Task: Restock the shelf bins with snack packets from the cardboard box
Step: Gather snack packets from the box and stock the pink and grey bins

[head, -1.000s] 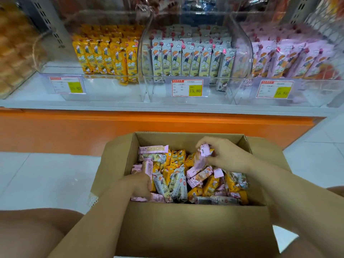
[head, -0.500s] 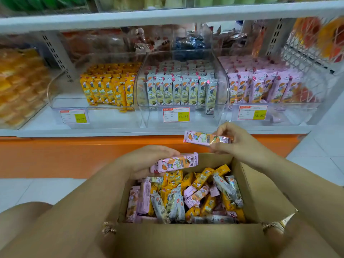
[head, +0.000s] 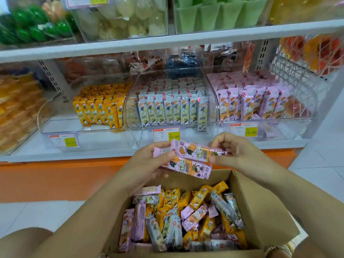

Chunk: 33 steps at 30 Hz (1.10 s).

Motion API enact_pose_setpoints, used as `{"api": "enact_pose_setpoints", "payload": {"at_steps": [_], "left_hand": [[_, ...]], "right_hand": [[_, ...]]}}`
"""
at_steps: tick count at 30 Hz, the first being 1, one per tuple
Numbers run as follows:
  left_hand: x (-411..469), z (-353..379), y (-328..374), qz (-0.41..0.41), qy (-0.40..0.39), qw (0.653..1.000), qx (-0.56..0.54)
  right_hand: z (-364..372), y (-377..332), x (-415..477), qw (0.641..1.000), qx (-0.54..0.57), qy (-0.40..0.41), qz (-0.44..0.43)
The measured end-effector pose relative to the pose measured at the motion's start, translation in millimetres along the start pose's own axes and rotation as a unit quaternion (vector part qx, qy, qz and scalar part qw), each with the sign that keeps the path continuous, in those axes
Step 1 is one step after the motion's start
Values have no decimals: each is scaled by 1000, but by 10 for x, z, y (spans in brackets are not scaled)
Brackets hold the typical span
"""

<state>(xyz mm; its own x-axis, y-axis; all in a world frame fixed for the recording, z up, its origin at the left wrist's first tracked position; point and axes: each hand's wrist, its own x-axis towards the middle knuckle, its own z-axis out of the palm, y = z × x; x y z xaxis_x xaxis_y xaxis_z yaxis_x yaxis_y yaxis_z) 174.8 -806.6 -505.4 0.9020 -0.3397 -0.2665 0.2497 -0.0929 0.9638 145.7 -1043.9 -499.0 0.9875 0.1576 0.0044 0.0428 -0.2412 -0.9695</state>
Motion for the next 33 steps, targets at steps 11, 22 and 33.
{"api": "enact_pose_setpoints", "payload": {"at_steps": [11,22,33], "left_hand": [[209,480,759,142,4,946,291],[786,1172,1276,249,-48,886,388],[1649,1437,1224,214,28,779,589]], "right_hand": [[-286,-155,-90,995,12,75,-67],[-915,-15,103,968,-16,212,-136],[-1743,0,695,882,-464,27,78]]}}
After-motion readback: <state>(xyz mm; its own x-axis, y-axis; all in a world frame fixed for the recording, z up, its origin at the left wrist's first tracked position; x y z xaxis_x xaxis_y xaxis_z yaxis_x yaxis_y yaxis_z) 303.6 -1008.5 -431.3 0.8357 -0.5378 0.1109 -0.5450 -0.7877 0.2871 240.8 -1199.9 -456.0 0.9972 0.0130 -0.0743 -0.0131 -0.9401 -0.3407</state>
